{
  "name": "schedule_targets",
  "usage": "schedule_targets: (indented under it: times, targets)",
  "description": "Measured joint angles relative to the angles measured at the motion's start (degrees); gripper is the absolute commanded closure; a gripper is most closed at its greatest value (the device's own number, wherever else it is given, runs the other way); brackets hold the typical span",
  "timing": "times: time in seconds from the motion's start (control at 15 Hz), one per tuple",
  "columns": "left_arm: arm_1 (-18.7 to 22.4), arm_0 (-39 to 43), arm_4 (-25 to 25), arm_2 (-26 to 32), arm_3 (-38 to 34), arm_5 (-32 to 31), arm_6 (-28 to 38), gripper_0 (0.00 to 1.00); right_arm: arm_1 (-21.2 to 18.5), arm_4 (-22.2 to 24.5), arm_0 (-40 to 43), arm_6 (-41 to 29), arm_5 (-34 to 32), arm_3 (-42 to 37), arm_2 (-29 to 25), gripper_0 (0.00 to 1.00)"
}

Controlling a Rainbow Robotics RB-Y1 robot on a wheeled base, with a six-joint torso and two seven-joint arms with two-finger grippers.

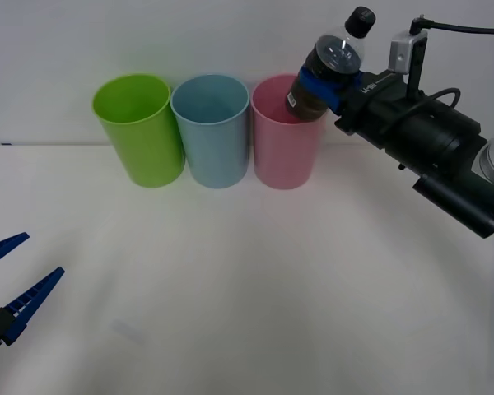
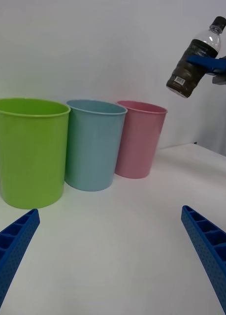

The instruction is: Grasp the object on the table and drop it into the matching bin: aluminum can to the light blue bin, PET bottle to the pink bin.

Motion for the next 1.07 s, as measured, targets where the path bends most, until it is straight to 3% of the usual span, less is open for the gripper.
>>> schedule_targets:
  times: [1.07]
  targets:
    - [0.0,0.0,0.0,0.0,0.0,0.0,0.0,0.0,10.15,4.87,-17.15,-0.17,-0.06,23.23,3.1,1.0]
